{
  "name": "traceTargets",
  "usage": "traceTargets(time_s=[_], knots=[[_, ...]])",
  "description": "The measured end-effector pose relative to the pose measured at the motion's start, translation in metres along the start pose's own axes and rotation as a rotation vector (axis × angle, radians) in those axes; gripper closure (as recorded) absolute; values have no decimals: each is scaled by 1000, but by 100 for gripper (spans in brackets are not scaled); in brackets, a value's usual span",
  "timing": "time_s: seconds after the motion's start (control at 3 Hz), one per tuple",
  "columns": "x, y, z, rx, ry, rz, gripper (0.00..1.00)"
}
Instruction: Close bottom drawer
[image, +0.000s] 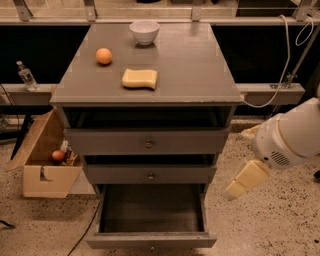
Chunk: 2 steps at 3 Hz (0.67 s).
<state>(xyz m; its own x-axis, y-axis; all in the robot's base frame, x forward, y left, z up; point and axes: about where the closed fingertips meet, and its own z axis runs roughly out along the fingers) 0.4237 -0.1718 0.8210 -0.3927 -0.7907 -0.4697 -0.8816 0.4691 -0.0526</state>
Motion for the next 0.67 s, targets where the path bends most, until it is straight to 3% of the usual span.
traceTargets(time_s=[0.33, 0.67], knots=[[15, -7, 58, -4, -5, -9, 0], [27, -9, 119, -42, -13, -19, 0]])
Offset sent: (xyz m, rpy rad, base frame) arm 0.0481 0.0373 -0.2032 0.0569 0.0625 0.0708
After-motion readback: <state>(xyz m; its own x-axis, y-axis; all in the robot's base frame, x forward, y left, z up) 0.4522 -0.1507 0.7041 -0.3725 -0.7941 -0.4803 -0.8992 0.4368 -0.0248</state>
